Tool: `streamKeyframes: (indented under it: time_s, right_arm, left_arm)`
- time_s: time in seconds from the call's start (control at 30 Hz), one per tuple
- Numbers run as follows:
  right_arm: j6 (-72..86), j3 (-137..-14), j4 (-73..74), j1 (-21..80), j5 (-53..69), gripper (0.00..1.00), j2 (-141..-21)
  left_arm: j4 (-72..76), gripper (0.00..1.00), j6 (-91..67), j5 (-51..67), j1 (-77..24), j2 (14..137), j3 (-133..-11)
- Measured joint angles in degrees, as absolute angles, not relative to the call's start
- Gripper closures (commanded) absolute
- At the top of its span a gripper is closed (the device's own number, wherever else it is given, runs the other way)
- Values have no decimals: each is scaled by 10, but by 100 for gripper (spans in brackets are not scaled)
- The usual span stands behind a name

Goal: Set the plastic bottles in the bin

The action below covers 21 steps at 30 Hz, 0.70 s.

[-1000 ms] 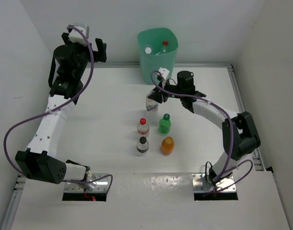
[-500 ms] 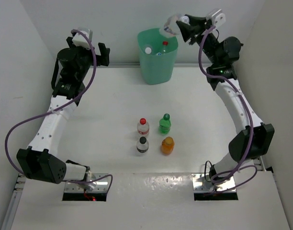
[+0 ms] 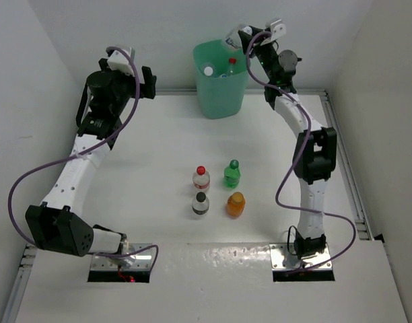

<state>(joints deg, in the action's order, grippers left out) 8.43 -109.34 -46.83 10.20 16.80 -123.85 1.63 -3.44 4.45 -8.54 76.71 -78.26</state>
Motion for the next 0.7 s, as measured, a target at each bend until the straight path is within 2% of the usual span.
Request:
streamKeyframes:
  time_s: [0.03,0.07,0.13,0.3,0.4,0.53,0.7]
  right_arm:
    - [86,-1107,-464,102,165,49,-1259]
    - [90,-1117,-457,101,164,32,-1276]
    - [98,-1138,-441,99,162,21,-1304]
    - [106,-1173,-403,93,168,18,-1314]
    - [116,-1157,-390,87,181,18,-1282]
    - [166,-1028,-358,57,229,18,-1140]
    - [183,-844,-316,-3,307,18,-909]
  left_arm:
    - [14,0,-33,44,-85,767,-778]
    - [10,0,-30,44,-85,766,-774]
    - [-5,0,-21,48,-85,764,-766]
    - [-54,1,-5,116,-62,755,-760]
    - [-71,3,9,213,-23,731,-731]
    - [-130,3,72,350,-9,681,-681]
    - [-190,4,157,435,-90,628,-621]
